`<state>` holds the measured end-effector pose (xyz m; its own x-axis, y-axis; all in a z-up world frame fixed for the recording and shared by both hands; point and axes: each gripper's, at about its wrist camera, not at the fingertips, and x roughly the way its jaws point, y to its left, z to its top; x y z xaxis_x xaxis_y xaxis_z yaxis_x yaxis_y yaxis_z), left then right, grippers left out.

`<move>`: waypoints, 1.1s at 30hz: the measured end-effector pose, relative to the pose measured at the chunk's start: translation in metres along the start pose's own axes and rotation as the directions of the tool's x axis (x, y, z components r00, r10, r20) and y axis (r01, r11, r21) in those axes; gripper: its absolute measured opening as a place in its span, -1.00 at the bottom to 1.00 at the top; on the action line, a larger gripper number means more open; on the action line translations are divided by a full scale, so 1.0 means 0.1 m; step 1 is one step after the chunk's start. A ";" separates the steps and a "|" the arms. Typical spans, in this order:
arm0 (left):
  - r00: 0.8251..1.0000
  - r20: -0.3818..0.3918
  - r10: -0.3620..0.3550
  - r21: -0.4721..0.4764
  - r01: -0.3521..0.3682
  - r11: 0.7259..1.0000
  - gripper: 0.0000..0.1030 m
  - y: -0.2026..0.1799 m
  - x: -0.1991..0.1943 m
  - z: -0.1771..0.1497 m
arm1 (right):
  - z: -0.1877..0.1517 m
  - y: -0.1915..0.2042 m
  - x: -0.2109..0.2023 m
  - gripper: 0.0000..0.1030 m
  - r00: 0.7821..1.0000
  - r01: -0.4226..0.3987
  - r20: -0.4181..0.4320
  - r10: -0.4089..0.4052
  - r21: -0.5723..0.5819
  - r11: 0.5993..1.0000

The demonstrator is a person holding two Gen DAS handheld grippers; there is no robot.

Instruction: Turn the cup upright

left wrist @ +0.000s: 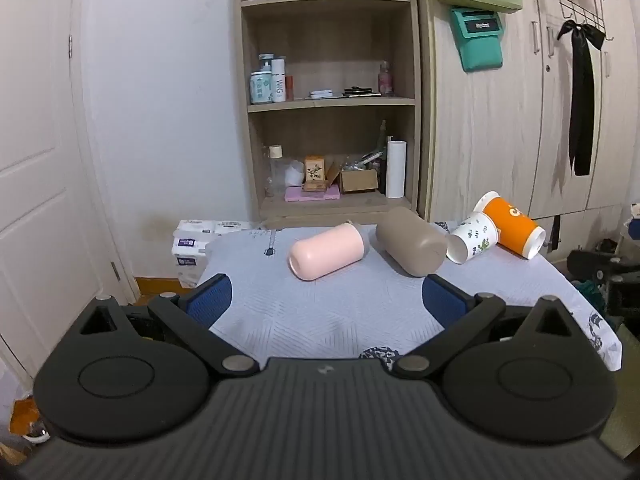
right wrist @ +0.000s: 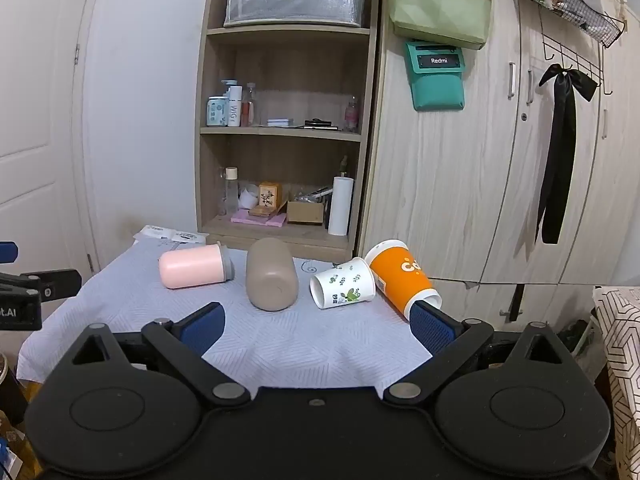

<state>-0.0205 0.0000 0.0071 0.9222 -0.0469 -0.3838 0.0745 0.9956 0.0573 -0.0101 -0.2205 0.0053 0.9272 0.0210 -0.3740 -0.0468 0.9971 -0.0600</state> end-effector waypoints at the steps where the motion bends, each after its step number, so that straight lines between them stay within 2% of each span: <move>1: 1.000 0.001 -0.006 0.001 0.006 1.000 1.00 0.00 -0.01 0.00 | -0.01 0.00 0.01 0.95 1.000 0.000 0.002 0.000 -0.002 1.000; 18: 1.000 -0.017 0.002 0.009 -0.002 1.000 1.00 0.04 0.02 -0.03 | -0.04 -0.01 -0.06 0.95 0.998 -0.016 0.066 0.015 0.005 1.000; 33: 1.000 -0.007 -0.002 -0.021 0.002 1.000 1.00 0.10 0.05 -0.06 | -0.04 0.01 -0.07 0.96 0.998 -0.010 0.066 0.010 0.001 1.000</move>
<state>-0.0173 0.0107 -0.0001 0.9196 -0.0484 -0.3900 0.0681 0.9970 0.0369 -0.0178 -0.2200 0.0040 0.9493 0.0362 -0.3123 -0.0563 0.9969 -0.0556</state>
